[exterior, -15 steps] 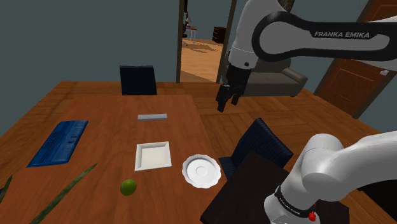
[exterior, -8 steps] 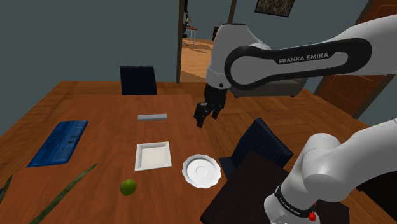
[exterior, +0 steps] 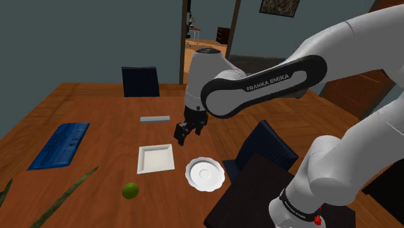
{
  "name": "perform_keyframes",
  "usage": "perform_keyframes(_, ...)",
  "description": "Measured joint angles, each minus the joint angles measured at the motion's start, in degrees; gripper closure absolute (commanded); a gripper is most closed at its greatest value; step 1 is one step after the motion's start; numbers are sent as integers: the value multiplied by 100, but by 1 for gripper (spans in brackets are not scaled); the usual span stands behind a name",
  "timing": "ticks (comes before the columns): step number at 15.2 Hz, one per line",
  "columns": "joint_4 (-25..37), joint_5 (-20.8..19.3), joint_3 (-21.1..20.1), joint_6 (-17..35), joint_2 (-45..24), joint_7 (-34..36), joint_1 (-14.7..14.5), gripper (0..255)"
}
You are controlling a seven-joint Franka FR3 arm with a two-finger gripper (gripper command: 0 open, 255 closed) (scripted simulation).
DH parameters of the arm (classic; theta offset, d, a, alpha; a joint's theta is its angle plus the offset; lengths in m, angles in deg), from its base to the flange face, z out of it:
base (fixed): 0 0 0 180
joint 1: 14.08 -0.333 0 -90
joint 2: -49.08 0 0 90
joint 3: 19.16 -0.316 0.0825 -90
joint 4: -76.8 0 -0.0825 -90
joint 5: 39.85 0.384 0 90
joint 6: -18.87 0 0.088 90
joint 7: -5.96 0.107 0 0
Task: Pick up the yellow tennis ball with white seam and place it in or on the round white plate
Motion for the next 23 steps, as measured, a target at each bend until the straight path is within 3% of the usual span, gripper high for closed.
perform_keyframes(4,267,-274,-279,576,-799,422,-25,0)
perform_keyframes(9,794,-921,-489,1208,-1960,1086,-96,0)
perform_keyframes(17,2074,-2123,-337,1656,-3774,2237,-683,0)
perform_keyframes(23,3241,-2648,-46,1722,-5018,2688,-1222,0)
